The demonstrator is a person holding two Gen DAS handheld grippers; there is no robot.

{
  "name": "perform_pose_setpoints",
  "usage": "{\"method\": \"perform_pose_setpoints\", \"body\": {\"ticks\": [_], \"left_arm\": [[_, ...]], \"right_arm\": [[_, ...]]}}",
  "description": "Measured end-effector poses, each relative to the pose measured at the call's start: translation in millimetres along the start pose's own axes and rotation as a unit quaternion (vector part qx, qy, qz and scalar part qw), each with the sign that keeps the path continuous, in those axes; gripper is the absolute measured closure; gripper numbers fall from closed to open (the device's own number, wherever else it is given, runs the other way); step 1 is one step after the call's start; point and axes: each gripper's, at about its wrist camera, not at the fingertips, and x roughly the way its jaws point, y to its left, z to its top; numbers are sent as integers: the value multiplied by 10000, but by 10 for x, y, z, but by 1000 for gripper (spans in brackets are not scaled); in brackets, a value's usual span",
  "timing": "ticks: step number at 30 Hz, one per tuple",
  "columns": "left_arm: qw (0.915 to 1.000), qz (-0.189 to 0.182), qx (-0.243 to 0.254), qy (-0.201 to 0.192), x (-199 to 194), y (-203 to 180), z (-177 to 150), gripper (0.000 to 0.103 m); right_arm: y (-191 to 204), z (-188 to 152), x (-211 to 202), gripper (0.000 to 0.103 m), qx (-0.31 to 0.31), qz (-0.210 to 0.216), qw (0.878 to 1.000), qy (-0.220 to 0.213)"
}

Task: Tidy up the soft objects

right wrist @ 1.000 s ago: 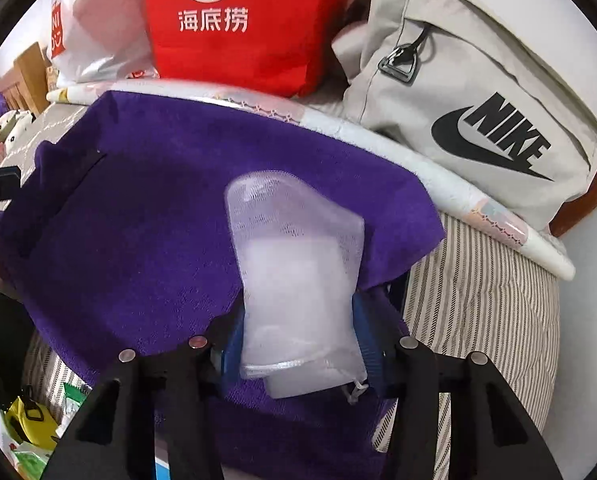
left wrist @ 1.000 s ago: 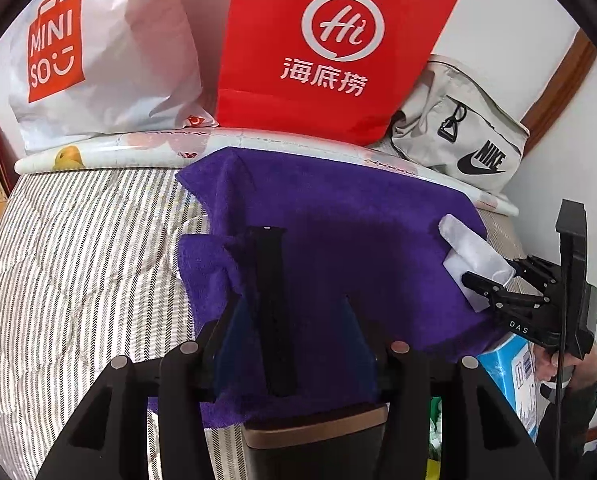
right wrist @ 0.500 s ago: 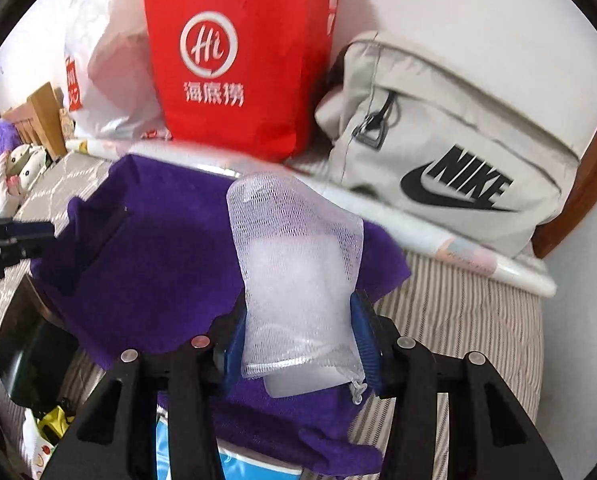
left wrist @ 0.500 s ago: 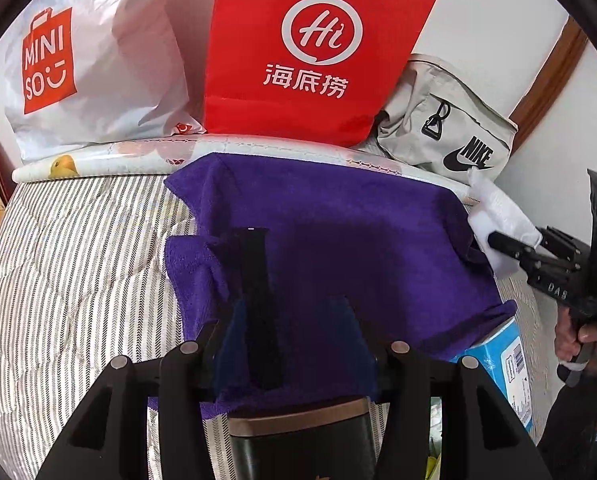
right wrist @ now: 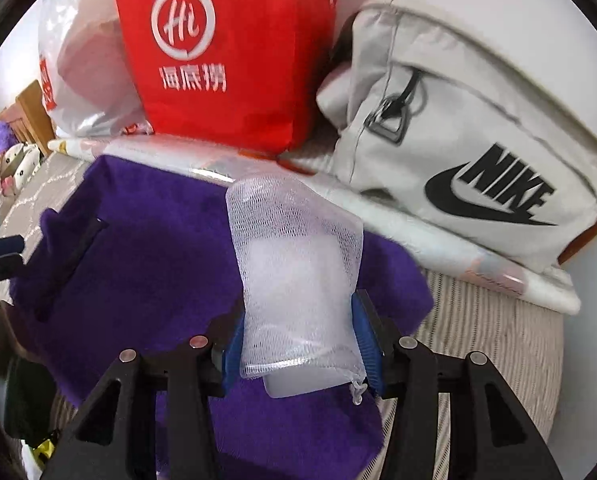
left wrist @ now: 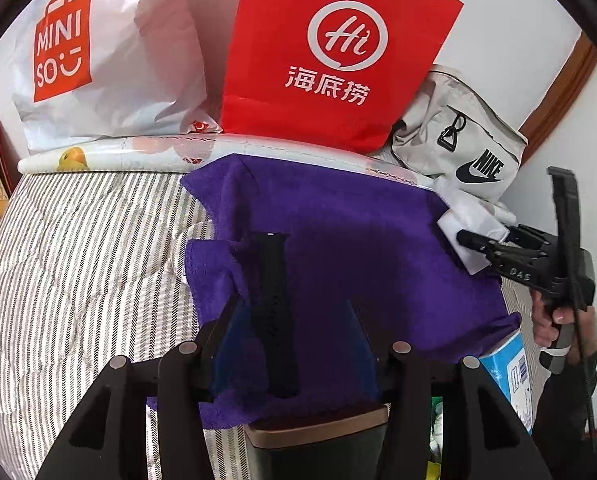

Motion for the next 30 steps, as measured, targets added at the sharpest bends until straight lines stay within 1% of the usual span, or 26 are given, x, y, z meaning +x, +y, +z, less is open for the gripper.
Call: {"method": "perform_pose_setpoints", "body": {"ticks": [5,7,8,10,11,12,13,17,24,27,30], "left_arm": [[10000,0,-30,15,22,26,6,55],[10000,4,-32,28,34,28,11,55],[10000,0,-27,34,37,25,10,55],[10000,-6,-24,52,41,16,9,55],[10000,-13,-20,58,39,11,7,55],[10000,-22,-11,62,32,5,3,55],[10000,-29,-6,63,21,-1,-1,55],[10000,-40,18,37,-47,-34,-30,55],[10000,17,33,-14,-273,-72,-161,54],[10000,15,30,-49,-412,-82,-266,54],[9999,-47,32,-101,-553,-92,-404,54]], "right_arm": [[2,-11,137,52,28,47,9999,146],[6,-14,164,48,15,46,9999,159],[14,-14,175,44,-5,34,9998,190],[32,-22,164,40,-59,62,9998,178],[25,-30,147,33,-61,62,9998,155],[28,-37,129,24,-63,57,9999,125],[35,-46,101,20,-79,51,9999,88],[35,-85,-13,17,-58,33,10000,21],[63,-253,-328,16,-55,61,9999,-72],[101,-361,-536,16,54,97,9998,-183],[159,-519,-845,16,218,207,9987,-410]]}}
